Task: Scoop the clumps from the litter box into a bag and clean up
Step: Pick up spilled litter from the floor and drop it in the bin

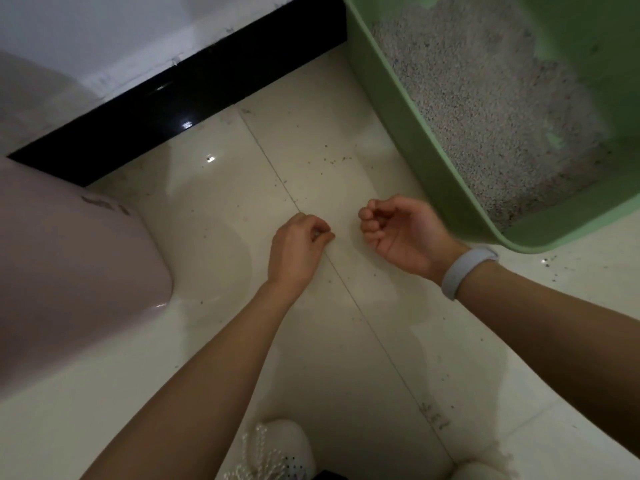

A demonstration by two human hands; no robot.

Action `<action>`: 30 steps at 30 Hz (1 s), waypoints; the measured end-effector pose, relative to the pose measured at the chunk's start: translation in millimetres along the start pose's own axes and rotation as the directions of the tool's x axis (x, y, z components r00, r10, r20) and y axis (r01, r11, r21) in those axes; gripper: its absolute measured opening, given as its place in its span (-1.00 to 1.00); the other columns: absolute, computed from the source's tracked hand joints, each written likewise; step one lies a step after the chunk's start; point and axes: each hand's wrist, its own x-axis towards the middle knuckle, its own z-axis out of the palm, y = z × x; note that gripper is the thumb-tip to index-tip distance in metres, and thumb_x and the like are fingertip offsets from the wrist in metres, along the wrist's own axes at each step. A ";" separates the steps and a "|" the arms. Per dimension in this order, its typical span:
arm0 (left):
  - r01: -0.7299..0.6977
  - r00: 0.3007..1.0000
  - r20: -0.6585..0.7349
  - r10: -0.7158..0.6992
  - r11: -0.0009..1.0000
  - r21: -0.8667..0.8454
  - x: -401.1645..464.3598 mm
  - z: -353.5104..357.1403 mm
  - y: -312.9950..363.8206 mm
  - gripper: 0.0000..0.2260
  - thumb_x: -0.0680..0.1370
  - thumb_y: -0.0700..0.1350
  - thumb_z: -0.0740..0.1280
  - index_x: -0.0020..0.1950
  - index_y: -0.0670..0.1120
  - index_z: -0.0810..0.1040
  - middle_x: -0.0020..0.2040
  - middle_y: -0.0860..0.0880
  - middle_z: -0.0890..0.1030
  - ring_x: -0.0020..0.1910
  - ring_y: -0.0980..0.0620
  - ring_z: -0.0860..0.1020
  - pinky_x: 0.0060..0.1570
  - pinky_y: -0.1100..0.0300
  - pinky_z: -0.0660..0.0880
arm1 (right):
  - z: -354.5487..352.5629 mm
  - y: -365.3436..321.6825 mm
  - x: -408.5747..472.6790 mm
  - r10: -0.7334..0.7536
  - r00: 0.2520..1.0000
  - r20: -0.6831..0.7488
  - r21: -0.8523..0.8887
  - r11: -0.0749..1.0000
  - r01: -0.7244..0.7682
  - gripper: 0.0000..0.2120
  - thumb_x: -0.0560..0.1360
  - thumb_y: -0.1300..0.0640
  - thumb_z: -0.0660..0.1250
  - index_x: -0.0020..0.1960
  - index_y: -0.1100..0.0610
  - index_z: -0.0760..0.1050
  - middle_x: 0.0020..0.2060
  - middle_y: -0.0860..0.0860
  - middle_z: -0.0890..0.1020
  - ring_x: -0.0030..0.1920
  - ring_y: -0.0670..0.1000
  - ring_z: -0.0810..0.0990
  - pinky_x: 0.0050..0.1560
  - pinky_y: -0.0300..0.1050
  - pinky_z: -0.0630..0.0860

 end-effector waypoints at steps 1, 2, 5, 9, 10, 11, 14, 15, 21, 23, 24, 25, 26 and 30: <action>-0.005 1.000 0.001 0.005 1.000 0.009 0.2 -0.1 -0.6 -0.90 0.44 -0.20 0.42 -0.10 -0.21 0.64 -0.25 -0.01 0.46 -0.27 0.11 0.39 -0.24 0.38 0.20 | -1.4 0.3 0.3 -0.001 1.000 -0.009 0.022 1.000 0.001 -0.85 0.25 0.24 0.13 -0.41 0.21 0.45 -0.46 0.07 0.45 -0.51 -0.05 0.36 -0.54 -0.32 0.26; -0.012 1.000 0.003 0.012 1.000 0.021 -0.1 -0.1 -1.2 -0.90 0.45 -0.19 0.42 -0.10 -0.21 0.64 -0.25 0.00 0.46 -0.26 0.10 0.40 -0.24 0.37 0.20 | -2.5 0.8 1.1 -0.006 1.000 -0.026 0.024 1.000 0.007 -0.83 0.22 0.23 0.10 -0.46 0.20 0.44 -0.48 0.07 0.43 -0.52 -0.04 0.33 -0.53 -0.32 0.22; -0.024 1.000 0.019 0.022 0.995 0.094 0.1 1.0 -2.5 -0.88 0.50 -0.14 0.36 -0.07 -0.18 0.62 -0.17 -0.04 0.53 -0.17 0.04 0.46 -0.24 0.32 0.20 | -5.6 2.5 8.4 -0.083 0.986 -0.144 -0.148 0.987 0.061 -0.79 0.30 0.25 0.09 -0.46 0.18 0.41 -0.50 0.05 0.41 -0.56 -0.05 0.30 -0.55 -0.32 0.16; 0.119 0.992 -0.014 -0.123 0.982 -0.143 4.8 -4.3 2.7 -0.88 0.52 -0.14 0.33 -0.09 -0.18 0.60 -0.30 0.08 0.45 -0.31 0.23 0.41 -0.27 0.35 0.25 | -12.3 8.8 20.2 -0.515 0.846 -0.141 -0.853 0.497 0.160 -0.86 0.48 0.27 0.28 -0.24 0.17 0.52 -0.40 -0.05 0.50 -0.40 -0.14 0.42 -0.40 -0.36 0.34; 0.213 0.974 -0.003 -0.225 0.927 -0.309 5.3 -8.6 4.5 -0.88 0.54 -0.14 0.32 -0.10 -0.18 0.58 -0.34 0.09 0.42 -0.38 0.25 0.39 -0.31 0.37 0.28 | -12.5 11.1 21.7 -0.559 0.827 -0.058 -0.926 0.340 0.164 -0.93 0.47 0.26 0.31 -0.17 0.18 0.55 -0.34 -0.05 0.52 -0.33 -0.13 0.44 -0.33 -0.39 0.35; 0.299 0.947 0.045 -0.318 0.823 -0.484 3.6 -14.6 6.1 -0.87 0.56 -0.15 0.29 -0.14 -0.16 0.56 -0.37 0.07 0.41 -0.42 0.24 0.37 -0.34 0.38 0.30 | -12.5 13.0 22.5 -0.576 0.818 0.013 -0.963 0.213 0.165 -0.95 0.46 0.26 0.32 -0.11 0.21 0.56 -0.28 -0.03 0.53 -0.26 -0.11 0.44 -0.27 -0.41 0.34; 0.418 0.881 0.308 -0.359 0.287 -0.862 -6.3 -33.5 4.0 -0.80 0.58 -0.21 0.20 -0.24 -0.14 0.46 -0.35 -0.01 0.45 -0.38 0.14 0.41 -0.38 0.34 0.35 | -15.0 18.4 27.8 -0.559 0.816 0.146 -0.987 -0.027 0.158 -0.86 0.46 0.26 0.33 -0.01 0.29 0.56 -0.12 0.09 0.52 -0.13 -0.03 0.45 -0.13 -0.37 0.27; 0.435 0.869 0.379 -0.319 0.123 -0.892 -9.0 -39.2 1.8 -0.81 0.56 -0.23 0.20 -0.25 -0.14 0.46 -0.33 -0.02 0.49 -0.36 0.12 0.45 -0.37 0.34 0.41 | -15.6 19.0 28.7 -0.550 0.818 0.166 -0.986 -0.070 0.153 -0.85 0.47 0.25 0.34 0.00 0.29 0.56 -0.09 0.12 0.52 -0.12 -0.01 0.45 -0.11 -0.36 0.26; 0.470 0.818 0.499 -0.287 -0.168 -0.867 -13.1 -56.9 -8.0 -0.78 0.34 -0.27 0.18 -0.37 -0.17 0.61 -0.34 -0.09 0.56 -0.37 0.04 0.53 -0.35 0.31 0.50 | -20.1 26.6 28.2 -0.557 0.791 0.252 -0.965 -0.205 0.163 -0.89 0.49 0.30 0.29 -0.09 0.33 0.55 -0.07 0.22 0.53 -0.06 0.17 0.50 -0.12 -0.31 0.23; 0.494 0.781 0.504 -0.368 -0.129 -0.860 -11.9 -56.3 -7.0 -0.78 0.32 -0.24 0.15 -0.40 -0.18 0.58 -0.40 -0.08 0.53 -0.42 0.04 0.48 -0.44 0.32 0.43 | -21.3 30.4 29.7 -0.543 0.789 0.287 -0.947 -0.283 0.150 -0.88 0.51 0.34 0.23 -0.08 0.36 0.53 -0.06 0.25 0.51 -0.03 0.20 0.48 -0.11 -0.23 0.26; 0.512 0.768 0.488 -0.414 -0.059 -0.857 -11.2 -54.3 -6.3 -0.78 0.38 -0.24 0.15 -0.39 -0.18 0.55 -0.43 -0.06 0.50 -0.44 0.05 0.44 -0.47 0.33 0.37 | -21.9 32.0 30.9 -0.526 0.796 0.300 -0.934 -0.330 0.135 -0.87 0.51 0.35 0.20 -0.06 0.37 0.52 -0.05 0.27 0.50 -0.02 0.20 0.47 -0.08 -0.17 0.28; 0.534 0.767 0.439 -0.468 0.086 -0.841 -10.5 -50.9 -5.9 -0.77 0.46 -0.24 0.16 -0.36 -0.18 0.52 -0.46 -0.03 0.48 -0.44 0.06 0.39 -0.48 0.34 0.32 | -21.9 32.3 32.0 -0.515 0.802 0.303 -0.927 -0.356 0.121 -0.86 0.52 0.36 0.18 -0.04 0.37 0.51 -0.03 0.27 0.50 -0.01 0.19 0.46 -0.07 -0.12 0.30; 0.551 0.785 0.361 -0.504 0.302 -0.778 -10.6 -47.0 -5.1 -0.75 0.53 -0.21 0.19 -0.32 -0.17 0.52 -0.47 0.01 0.46 -0.44 0.09 0.36 -0.47 0.34 0.29 | -20.5 31.5 32.5 -0.520 0.805 0.284 -0.935 -0.337 0.113 -0.86 0.52 0.37 0.17 -0.04 0.37 0.50 -0.03 0.26 0.49 -0.02 0.17 0.45 -0.07 -0.12 0.30; 0.364 0.931 0.115 -0.346 0.862 -0.354 -11.5 -27.2 -1.7 -0.92 0.50 -0.13 0.37 -0.15 -0.10 0.62 -0.30 0.09 0.55 -0.34 0.23 0.45 -0.28 0.41 0.38 | 0.1 12.4 19.1 -0.466 0.883 -0.064 -0.889 0.428 0.162 -0.83 0.52 0.37 0.18 -0.21 0.28 0.47 -0.30 0.08 0.50 -0.31 -0.04 0.43 -0.30 -0.28 0.37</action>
